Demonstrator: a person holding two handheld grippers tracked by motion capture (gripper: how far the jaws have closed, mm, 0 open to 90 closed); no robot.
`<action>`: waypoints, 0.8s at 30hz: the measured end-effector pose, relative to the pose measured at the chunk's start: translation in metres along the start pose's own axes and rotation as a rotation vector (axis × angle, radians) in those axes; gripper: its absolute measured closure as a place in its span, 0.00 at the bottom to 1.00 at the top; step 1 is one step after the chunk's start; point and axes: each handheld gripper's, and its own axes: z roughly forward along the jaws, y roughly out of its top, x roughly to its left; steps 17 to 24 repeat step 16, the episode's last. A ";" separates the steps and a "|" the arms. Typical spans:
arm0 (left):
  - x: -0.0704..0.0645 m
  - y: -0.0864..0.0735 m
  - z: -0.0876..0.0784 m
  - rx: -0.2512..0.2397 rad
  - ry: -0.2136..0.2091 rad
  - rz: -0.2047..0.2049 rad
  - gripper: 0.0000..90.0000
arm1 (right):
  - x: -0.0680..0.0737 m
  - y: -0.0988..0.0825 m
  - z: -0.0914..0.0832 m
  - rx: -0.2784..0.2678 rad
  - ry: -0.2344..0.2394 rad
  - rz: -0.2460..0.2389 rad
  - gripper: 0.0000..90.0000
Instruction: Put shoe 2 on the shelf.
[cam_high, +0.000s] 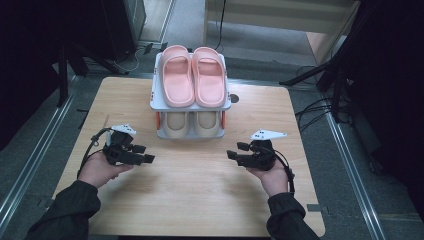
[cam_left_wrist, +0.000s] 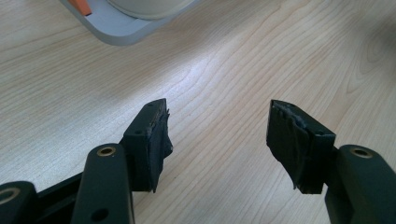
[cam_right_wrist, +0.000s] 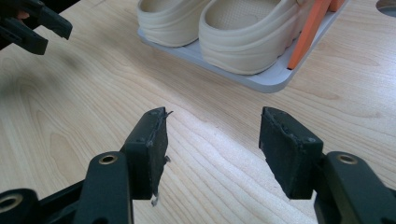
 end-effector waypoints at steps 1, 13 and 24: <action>0.000 0.000 0.000 0.002 0.001 0.002 0.43 | 0.000 0.000 0.000 0.002 0.000 0.002 0.48; 0.000 -0.001 0.000 -0.009 -0.002 -0.007 0.40 | 0.000 0.000 0.003 0.005 0.010 0.005 0.46; -0.002 -0.004 0.004 0.002 -0.005 -0.003 0.38 | 0.000 0.001 0.008 0.017 0.028 0.001 0.42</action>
